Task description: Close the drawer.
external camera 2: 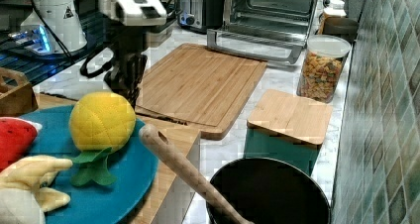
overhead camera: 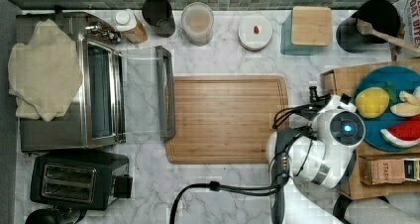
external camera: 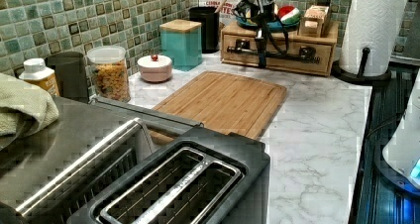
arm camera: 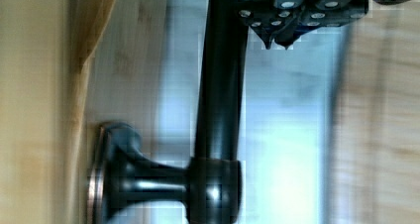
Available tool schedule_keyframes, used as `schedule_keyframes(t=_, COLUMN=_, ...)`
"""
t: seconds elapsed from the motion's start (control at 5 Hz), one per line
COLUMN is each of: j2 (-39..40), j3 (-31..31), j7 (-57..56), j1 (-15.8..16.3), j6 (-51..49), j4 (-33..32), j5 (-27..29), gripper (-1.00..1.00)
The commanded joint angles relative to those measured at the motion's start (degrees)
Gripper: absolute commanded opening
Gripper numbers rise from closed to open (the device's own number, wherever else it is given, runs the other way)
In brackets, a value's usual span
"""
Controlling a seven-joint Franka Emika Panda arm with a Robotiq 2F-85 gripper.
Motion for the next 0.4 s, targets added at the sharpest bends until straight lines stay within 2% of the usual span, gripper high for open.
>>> schedule_keyframes(t=0.2, j2=-0.5, j3=-6.8, j7=3.2, j1=-5.8, j6=4.6, j4=10.5, j5=-2.3, gripper=-1.00)
schedule_keyframes(t=0.4, j2=-0.5, j3=-6.8, j7=3.2, j1=-5.8, j6=4.6, j4=10.5, j5=-2.3, gripper=-1.00)
